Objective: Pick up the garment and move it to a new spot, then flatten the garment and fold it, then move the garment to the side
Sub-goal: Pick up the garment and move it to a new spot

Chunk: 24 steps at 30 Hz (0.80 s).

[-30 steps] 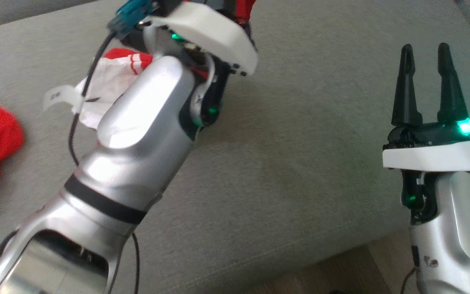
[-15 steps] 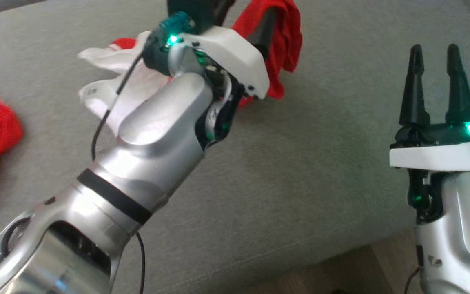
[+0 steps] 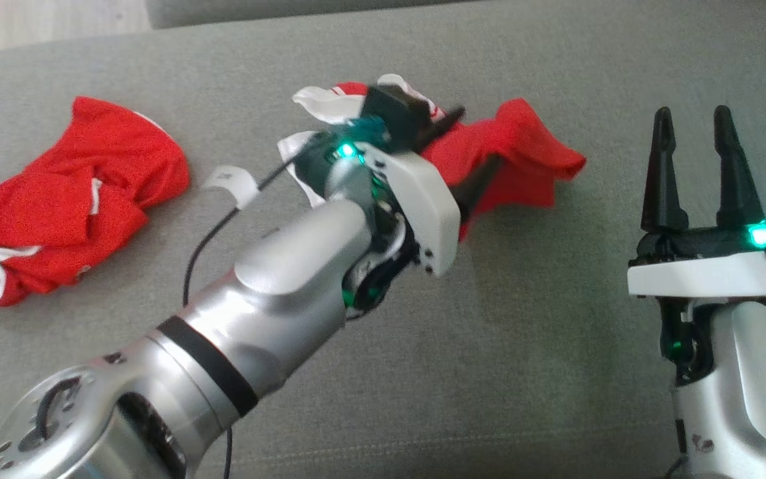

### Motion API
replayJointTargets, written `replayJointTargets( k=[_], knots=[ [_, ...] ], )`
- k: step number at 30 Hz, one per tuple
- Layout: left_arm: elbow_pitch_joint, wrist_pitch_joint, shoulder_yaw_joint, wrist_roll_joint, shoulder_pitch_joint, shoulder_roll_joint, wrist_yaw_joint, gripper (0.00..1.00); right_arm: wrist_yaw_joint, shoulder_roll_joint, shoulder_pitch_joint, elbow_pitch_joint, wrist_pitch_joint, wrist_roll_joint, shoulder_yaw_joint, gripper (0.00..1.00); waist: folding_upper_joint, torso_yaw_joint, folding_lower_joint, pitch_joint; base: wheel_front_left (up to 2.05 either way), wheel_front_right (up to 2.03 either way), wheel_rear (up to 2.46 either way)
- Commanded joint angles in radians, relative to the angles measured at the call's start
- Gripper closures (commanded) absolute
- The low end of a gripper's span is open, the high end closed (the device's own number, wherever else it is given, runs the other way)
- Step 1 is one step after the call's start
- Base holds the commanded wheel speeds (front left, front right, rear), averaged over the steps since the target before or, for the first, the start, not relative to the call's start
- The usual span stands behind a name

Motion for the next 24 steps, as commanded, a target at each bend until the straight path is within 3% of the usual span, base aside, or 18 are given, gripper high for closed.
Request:
replayJointTargets(
  k=[1, 7, 11, 21, 24],
  knots=[
    [-0.025, 0.005, 0.018, -0.005, -0.030, 0.014, -0.007, 0.00, -0.001, 0.000, -0.017, -0.028, -0.011, 0.003, 0.022, 0.00, 0.0000, 0.015, 0.0000, -0.017, 0.00, 0.00, 0.00],
    [-0.012, 0.094, -0.044, -0.016, 0.007, 0.015, -0.107, 0.00, -0.001, 0.000, 0.009, -0.014, -0.011, 0.004, 0.018, 0.00, 0.0000, 0.043, 0.0000, -0.054, 0.00, 0.00, 0.00],
    [-0.041, 0.152, -0.061, -0.024, 0.028, 0.036, -0.143, 0.00, -0.001, 0.000, 0.021, -0.010, -0.011, 0.000, 0.014, 0.00, 0.0000, 0.062, 0.0000, -0.071, 0.00, 0.00, 0.00],
    [-0.176, 0.166, -0.068, -0.012, 0.090, 0.161, -0.155, 0.00, -0.001, 0.000, 0.042, -0.012, -0.011, -0.006, 0.005, 0.00, 0.0000, 0.107, 0.0000, -0.093, 0.00, 0.00, 0.00],
    [-0.213, 0.078, -0.007, -0.023, 0.125, 0.212, -0.096, 0.00, -0.001, 0.000, 0.046, -0.013, -0.011, -0.006, 0.005, 0.00, 0.0000, 0.114, 0.0000, -0.096, 0.00, 0.00, 0.00]
  ],
)
